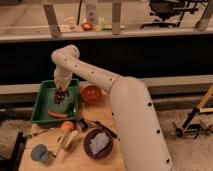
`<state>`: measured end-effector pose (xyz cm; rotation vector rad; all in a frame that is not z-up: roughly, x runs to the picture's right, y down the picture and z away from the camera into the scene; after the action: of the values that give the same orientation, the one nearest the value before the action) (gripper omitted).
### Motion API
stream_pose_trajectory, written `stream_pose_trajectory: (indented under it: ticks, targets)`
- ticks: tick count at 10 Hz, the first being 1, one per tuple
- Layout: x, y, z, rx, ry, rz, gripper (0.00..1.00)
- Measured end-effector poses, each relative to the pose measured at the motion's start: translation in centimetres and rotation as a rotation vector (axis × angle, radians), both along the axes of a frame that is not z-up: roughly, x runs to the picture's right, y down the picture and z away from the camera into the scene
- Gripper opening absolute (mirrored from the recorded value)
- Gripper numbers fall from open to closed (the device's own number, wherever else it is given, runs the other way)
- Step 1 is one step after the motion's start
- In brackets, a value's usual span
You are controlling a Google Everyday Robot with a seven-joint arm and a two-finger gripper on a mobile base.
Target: Place grapes in tray
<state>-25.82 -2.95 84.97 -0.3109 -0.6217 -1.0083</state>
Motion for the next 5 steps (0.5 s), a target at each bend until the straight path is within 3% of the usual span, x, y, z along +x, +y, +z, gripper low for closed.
stream_pose_trajectory:
  ticks: [1,5]
  targets:
    - [-0.03,0.08,0.02,-0.001,0.002,-0.003,0.80]
    - [-0.20,0.15,-0.03,-0.004,0.004,-0.010,0.80]
